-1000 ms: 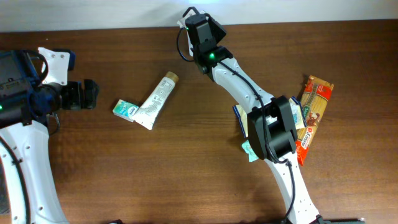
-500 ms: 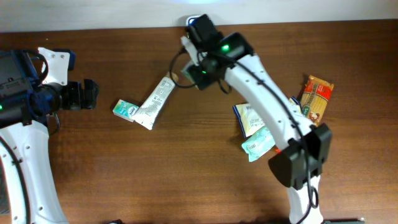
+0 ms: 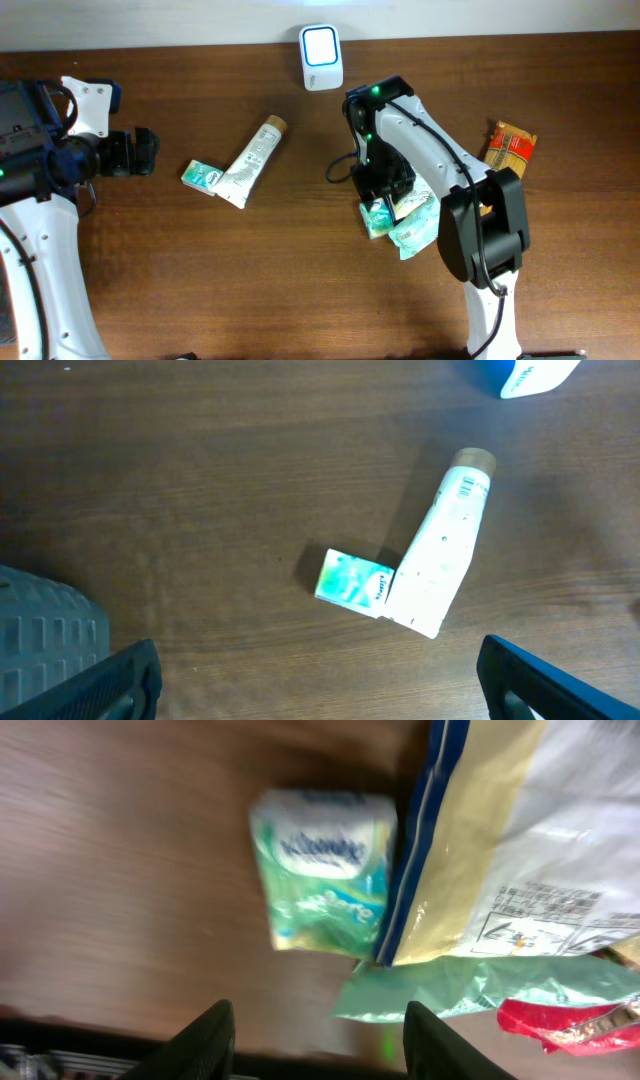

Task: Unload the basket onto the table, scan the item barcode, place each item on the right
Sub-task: 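Place the blue tissue pack on the scanned pile at right, then grasp the white tube with the right gripper and lift it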

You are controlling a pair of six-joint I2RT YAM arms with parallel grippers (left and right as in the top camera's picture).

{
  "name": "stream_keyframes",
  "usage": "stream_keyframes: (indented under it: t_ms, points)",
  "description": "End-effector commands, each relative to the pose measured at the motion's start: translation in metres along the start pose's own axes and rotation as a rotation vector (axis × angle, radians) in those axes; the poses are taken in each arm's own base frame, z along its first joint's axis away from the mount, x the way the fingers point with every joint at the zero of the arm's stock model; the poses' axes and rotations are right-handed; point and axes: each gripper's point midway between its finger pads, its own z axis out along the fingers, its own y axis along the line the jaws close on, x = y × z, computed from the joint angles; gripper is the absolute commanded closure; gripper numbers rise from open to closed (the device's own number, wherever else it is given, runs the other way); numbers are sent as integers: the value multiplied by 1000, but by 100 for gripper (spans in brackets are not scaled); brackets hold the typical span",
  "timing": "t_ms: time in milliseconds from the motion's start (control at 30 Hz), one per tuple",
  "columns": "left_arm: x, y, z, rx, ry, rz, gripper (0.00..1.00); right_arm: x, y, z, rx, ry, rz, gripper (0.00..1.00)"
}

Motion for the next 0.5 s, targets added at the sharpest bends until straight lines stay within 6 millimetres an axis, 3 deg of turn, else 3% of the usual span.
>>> stream_keyframes:
  t_ms: [0, 67, 167, 200, 267, 333, 400, 467]
  points:
    - [-2, -3, 0, 15, -6, 15, 1, -47, 48, -54, -222, -259, -86, 48]
    - [-2, -3, 0, 15, -6, 15, 1, -91, 92, -85, -398, -482, -195, 48]
    - [-2, -3, 0, 15, -6, 15, 1, -135, 135, -95, -502, -638, -155, 48]
    - [-2, -3, 0, 15, -6, 15, 1, -142, 149, -89, -534, -630, -105, 47]
    - [-2, -3, 0, 15, -6, 15, 1, -154, 179, -54, -583, -558, 7, 20]
    - [-2, -3, 0, 15, -6, 15, 1, -154, 197, -17, -596, -449, 130, 9]
    - [-2, -3, 0, 15, -6, 15, 1, -151, 207, 6, -601, -378, 231, 1]
    - [-2, -3, 0, 15, -6, 14, 1, -152, 214, 12, -610, -365, 260, 1]
